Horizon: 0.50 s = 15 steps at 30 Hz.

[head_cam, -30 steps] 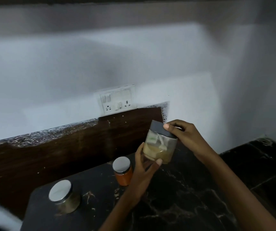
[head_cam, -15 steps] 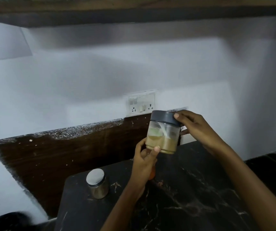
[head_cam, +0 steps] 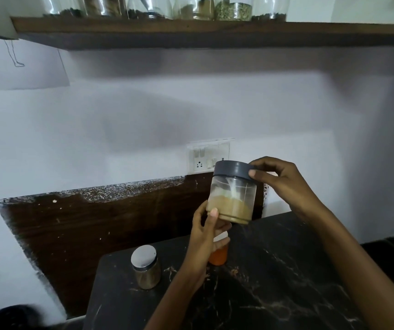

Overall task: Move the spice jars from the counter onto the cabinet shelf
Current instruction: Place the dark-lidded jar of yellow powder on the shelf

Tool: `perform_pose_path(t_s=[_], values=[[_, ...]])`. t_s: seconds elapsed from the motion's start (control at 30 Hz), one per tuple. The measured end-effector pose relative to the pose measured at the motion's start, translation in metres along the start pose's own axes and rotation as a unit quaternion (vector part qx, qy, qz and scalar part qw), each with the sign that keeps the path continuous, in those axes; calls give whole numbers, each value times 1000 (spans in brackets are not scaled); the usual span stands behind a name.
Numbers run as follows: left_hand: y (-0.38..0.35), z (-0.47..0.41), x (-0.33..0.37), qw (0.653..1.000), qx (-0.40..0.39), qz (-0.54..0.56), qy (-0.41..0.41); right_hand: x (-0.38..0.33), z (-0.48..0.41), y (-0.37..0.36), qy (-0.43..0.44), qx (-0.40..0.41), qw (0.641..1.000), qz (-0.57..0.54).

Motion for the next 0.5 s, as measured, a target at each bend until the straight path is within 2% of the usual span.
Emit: perform_pose_path(t_s=[0.17,0.37,0.5], values=[[-7,1,-3,1000,-16,0,13,-7,-3,-6,16,6,1000,8],[-19,3,-7,995,-42,46,73,-13,-5,-8,27,3,1000,-13],[-22,6,-4,988,-64,99,99,-6,-3,-8,5,-15,996,-83]])
Point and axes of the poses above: each hand's wrist, its own z-axis away from the middle knuckle, its own y-axis out of the back of the hand, x = y × z, the point moved 7 cm from there along -z, towards the middle knuckle, and after that the axes turned 12 degrees about z, right-handed, at the moved point
